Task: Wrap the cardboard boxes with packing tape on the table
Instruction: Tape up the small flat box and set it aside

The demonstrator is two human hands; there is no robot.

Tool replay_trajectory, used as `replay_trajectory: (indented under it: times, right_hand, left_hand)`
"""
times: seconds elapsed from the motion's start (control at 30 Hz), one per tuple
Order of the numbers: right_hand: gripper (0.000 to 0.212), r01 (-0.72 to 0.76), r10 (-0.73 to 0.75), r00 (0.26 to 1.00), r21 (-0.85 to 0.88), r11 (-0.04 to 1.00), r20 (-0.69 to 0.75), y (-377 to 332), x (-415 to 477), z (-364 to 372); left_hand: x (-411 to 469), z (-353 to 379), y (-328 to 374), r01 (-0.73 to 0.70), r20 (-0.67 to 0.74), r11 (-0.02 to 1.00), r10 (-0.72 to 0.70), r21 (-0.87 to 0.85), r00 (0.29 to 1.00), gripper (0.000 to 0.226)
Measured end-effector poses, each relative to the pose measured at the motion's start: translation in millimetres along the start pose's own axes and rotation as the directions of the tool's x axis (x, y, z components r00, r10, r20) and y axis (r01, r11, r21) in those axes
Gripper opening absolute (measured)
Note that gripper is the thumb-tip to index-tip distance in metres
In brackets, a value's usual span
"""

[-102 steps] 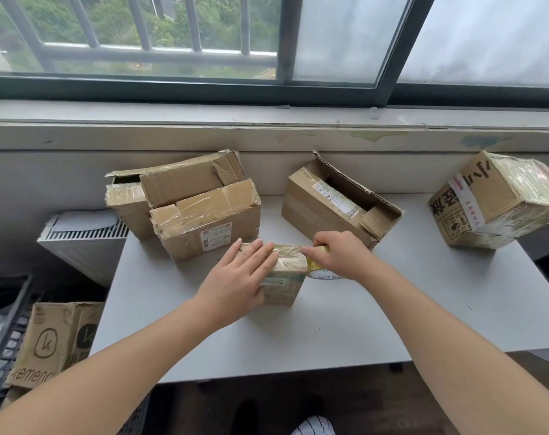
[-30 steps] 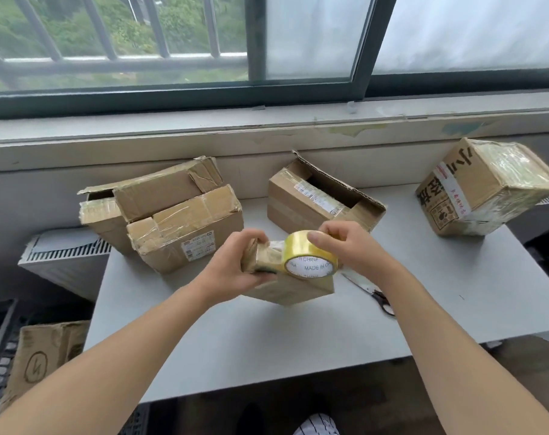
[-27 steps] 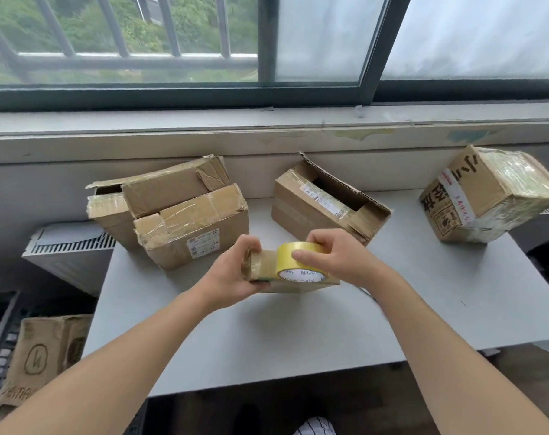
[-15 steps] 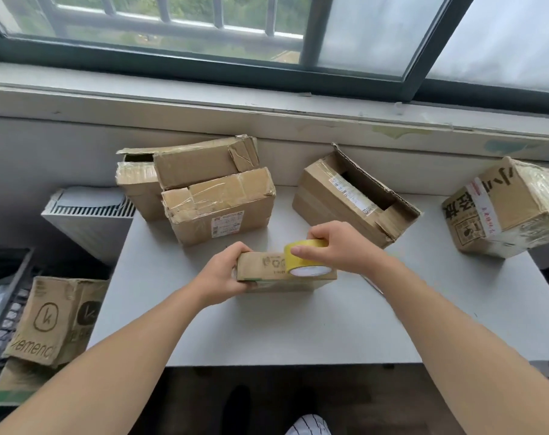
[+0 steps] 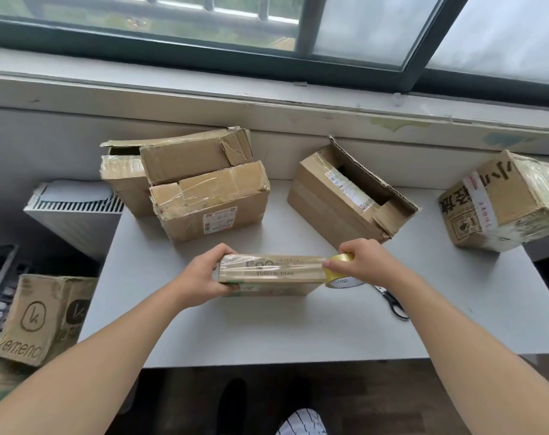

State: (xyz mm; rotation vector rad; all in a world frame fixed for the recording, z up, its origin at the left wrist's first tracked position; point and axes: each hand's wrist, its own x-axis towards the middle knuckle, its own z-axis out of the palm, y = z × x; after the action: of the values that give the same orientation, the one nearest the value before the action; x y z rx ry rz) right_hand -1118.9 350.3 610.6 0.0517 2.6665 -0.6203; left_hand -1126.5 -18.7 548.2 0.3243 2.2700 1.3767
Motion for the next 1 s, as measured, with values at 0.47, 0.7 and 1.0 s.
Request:
replay_trajectory:
  times: [0.47,0.7,1.0]
  right_hand:
    - [0.063,-0.026,0.020,0.996,0.060,0.998,0.089,11.2,13.5,12.4]
    - [0.060,-0.011,0.005,0.994,0.056,0.998,0.110,10.6,14.4,13.3]
    - [0.043,0.015,-0.014,0.994,-0.010,1.000,0.111,10.0,13.1,12.1]
  left_hand:
    - [3.0,5.2,-0.4,-0.082,-0.019,0.751,0.125,0.655,0.992,0.071]
    - [23.6,63.1,63.7,-0.108,0.119,0.314,-0.016,0.943,0.993,0.118]
    - [69.6,144.9,109.4,-0.179,0.175,0.372,0.044,0.911,0.984,0.118]
